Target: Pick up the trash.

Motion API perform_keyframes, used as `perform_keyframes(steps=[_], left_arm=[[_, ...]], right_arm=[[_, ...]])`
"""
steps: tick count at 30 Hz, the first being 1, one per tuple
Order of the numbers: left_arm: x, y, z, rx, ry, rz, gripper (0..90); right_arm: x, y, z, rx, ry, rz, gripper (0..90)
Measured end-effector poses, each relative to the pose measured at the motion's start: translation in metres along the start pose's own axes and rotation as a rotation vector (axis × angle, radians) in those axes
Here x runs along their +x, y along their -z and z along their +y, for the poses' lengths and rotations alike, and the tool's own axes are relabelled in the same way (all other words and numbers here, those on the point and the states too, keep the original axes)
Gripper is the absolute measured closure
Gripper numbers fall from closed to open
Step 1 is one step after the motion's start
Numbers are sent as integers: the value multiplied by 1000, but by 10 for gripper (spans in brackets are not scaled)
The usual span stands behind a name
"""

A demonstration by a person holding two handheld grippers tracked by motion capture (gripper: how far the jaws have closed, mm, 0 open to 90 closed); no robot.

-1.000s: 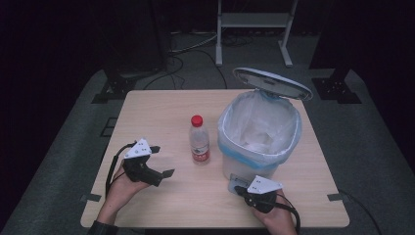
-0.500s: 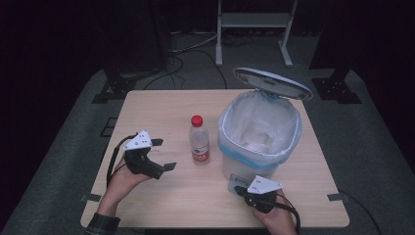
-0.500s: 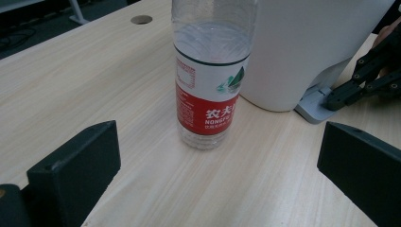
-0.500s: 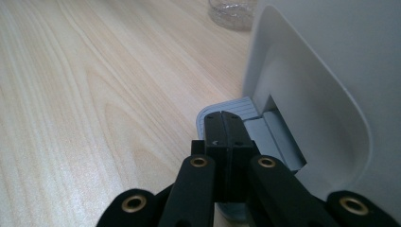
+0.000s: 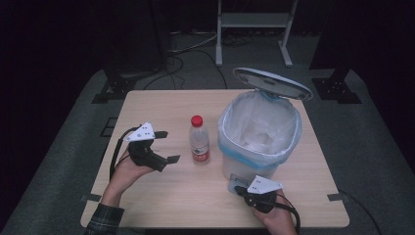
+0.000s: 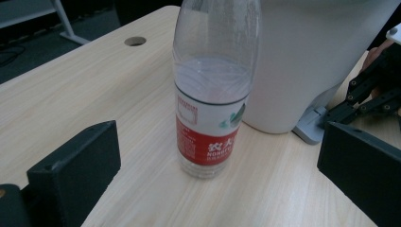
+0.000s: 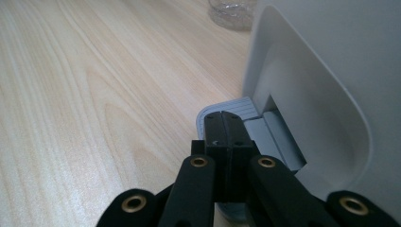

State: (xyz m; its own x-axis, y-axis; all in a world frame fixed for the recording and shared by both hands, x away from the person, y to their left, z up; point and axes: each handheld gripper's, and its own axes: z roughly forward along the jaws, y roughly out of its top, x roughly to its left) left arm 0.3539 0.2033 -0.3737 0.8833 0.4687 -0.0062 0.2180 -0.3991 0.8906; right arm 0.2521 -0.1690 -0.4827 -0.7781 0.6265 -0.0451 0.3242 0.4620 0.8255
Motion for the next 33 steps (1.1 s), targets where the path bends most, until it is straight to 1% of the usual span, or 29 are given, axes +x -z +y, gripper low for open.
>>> perform_keyframes(steps=[2,7,14,19,22,27,33], left_arm=[[2,-4,2,-5,0,-15,0],[3,-13,5,-4,-12,-32,0],[7,-22,8,1,-17,-44,0],[9,-30,10,-10,-21,-60,0],[10,-35,10,-10,-19,-65,0],[12,-42,11,-7,-22,-70,0],[14,-48,11,-22,-23,-85,0]], right_arm=[[0,0,0,0,0,0,898],[0,0,0,-2,4,-3,899],[0,0,0,0,1,-2,898],[0,0,0,-3,5,-2,899],[0,0,0,3,-6,0,899],[1,0,0,4,-7,0,899],[1,0,0,5,-9,0,899]])
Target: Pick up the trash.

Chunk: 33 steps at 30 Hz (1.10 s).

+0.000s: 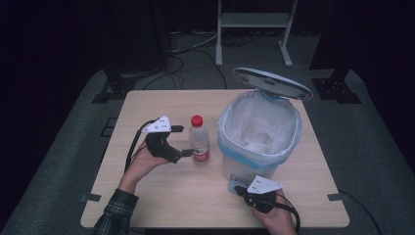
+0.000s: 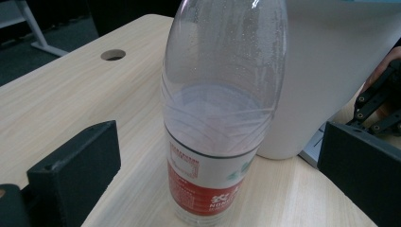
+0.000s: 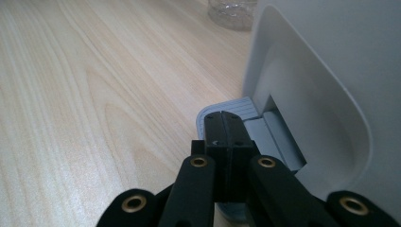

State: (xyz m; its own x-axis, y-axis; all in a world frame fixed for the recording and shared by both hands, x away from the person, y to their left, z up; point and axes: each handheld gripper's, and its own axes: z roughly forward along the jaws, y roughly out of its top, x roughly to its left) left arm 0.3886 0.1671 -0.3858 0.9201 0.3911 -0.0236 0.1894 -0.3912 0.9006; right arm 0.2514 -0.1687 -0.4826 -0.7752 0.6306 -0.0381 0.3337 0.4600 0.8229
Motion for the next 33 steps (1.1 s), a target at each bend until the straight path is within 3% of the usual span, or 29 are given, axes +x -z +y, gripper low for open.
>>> perform_keyframes(steps=[11,24,33], left_arm=[[0,-23,0,15,-13,-32,0],[2,-43,-3,26,2,-54,0],[3,-46,-6,33,11,-46,0]], right_arm=[[0,0,0,0,0,1,898],[0,0,0,0,0,1,899],[0,0,0,-1,-2,2,898]])
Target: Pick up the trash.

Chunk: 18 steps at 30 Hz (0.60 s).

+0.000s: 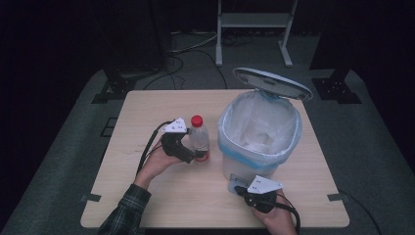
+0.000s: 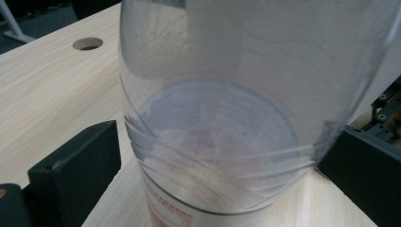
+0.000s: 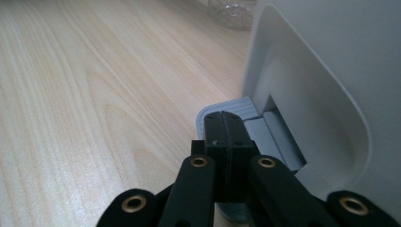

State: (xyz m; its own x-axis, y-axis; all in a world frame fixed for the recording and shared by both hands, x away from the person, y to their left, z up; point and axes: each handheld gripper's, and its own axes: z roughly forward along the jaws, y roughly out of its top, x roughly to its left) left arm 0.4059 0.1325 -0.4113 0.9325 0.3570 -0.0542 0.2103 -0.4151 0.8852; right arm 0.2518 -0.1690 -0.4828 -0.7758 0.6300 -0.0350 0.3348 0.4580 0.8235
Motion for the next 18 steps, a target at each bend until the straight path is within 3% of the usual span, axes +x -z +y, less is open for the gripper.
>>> perform_keyframes(steps=[8,18], left_arm=[[-2,-2,-2,17,-13,32,79],[-6,1,-2,6,-61,60,259]], right_arm=[[0,0,0,0,1,-1,899],[0,0,0,1,-2,2,898]])
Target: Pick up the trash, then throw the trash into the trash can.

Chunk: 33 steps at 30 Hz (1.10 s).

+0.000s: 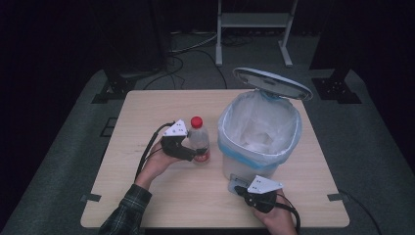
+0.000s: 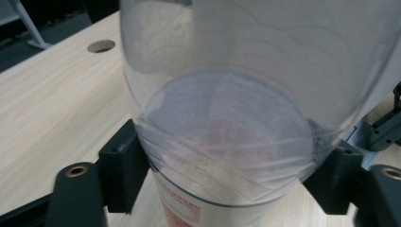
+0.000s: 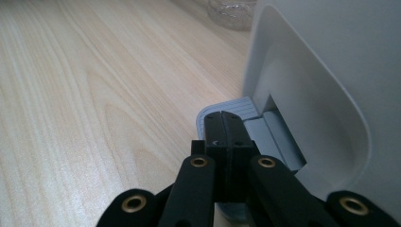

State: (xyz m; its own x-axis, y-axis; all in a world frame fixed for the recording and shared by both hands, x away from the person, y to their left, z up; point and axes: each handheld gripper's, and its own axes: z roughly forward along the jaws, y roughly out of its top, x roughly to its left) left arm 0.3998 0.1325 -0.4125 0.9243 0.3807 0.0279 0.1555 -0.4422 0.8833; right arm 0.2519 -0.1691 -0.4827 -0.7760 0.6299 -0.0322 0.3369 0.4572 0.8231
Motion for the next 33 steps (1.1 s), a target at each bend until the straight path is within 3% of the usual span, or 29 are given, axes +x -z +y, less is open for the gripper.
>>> perform_keyframes(steps=[18,33], left_arm=[[2,9,2,11,8,-20,274],[-1,23,11,-8,1,-26,274]], right_arm=[[0,0,0,-1,1,1,899],[0,0,0,0,1,1,898]])
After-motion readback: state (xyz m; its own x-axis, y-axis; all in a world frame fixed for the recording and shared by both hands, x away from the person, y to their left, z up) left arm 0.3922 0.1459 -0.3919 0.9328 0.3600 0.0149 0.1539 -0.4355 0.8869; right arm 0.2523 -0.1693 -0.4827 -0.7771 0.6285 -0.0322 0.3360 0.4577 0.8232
